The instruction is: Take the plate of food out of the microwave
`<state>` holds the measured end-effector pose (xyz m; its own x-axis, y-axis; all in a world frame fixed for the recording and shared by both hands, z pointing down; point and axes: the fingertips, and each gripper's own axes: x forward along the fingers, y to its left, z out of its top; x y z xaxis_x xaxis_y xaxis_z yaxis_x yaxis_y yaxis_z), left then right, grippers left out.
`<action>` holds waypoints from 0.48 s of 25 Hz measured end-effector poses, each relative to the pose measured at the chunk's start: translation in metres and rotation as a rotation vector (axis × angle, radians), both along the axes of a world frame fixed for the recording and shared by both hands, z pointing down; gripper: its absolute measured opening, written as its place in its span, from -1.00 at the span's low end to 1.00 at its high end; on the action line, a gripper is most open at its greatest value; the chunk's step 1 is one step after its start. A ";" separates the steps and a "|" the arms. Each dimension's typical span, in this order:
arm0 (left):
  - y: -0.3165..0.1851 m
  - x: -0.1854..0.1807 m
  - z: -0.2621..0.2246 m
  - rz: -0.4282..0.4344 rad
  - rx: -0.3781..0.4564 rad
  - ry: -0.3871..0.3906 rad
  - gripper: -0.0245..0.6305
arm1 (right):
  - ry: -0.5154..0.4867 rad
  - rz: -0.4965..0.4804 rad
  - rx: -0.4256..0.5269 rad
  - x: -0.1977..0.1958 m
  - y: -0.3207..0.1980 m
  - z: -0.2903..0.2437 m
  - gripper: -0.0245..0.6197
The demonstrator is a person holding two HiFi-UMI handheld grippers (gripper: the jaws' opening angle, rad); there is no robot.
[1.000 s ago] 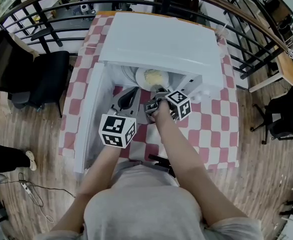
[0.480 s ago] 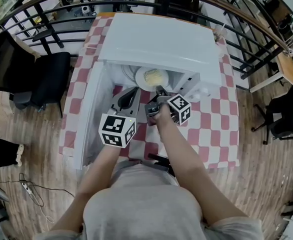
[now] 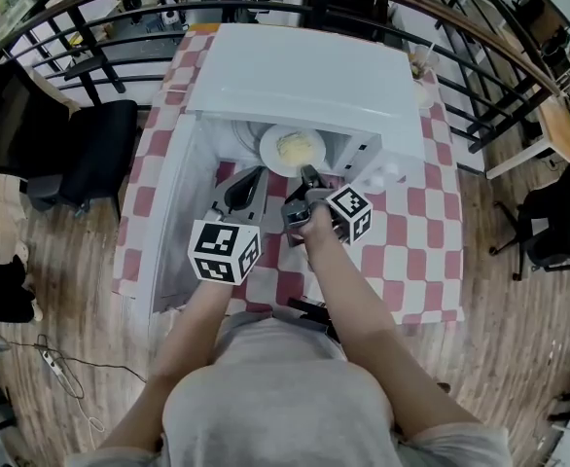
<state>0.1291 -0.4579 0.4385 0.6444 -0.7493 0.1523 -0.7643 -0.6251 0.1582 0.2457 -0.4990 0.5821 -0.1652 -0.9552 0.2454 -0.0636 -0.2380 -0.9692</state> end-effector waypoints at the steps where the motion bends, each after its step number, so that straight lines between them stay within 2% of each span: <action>1: 0.000 0.000 -0.001 -0.006 0.001 0.001 -0.92 | -0.002 -0.004 0.003 0.000 0.001 -0.002 -0.81; 12: 0.007 -0.001 -0.005 -0.066 0.015 0.004 -0.92 | 0.016 -0.070 0.043 -0.001 0.017 -0.016 -0.81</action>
